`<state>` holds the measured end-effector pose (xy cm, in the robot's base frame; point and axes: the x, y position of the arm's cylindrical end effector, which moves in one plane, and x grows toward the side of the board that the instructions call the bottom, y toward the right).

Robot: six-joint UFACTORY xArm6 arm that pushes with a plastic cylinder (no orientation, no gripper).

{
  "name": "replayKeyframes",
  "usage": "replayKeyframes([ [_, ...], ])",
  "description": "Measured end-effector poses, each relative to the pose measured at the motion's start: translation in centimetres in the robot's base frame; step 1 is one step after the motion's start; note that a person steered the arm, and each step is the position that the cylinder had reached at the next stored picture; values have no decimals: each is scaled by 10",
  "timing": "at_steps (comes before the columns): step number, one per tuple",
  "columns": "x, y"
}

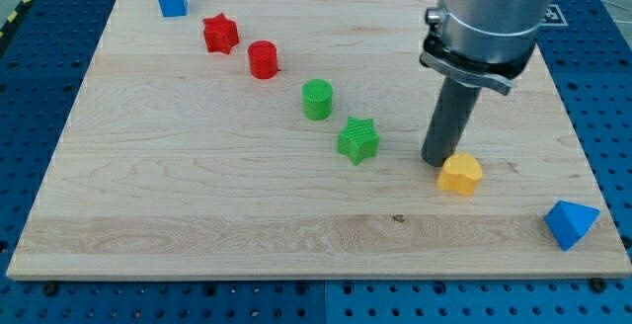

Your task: Push the green star towards the yellow heart

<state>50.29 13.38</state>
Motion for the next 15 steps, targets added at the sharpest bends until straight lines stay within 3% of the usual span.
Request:
replayKeyframes([
  [3,11,-22],
  [4,15,-80],
  [6,-26,-168],
  [11,-37,-78],
  [13,-34,-80],
  [15,-50,-120],
])
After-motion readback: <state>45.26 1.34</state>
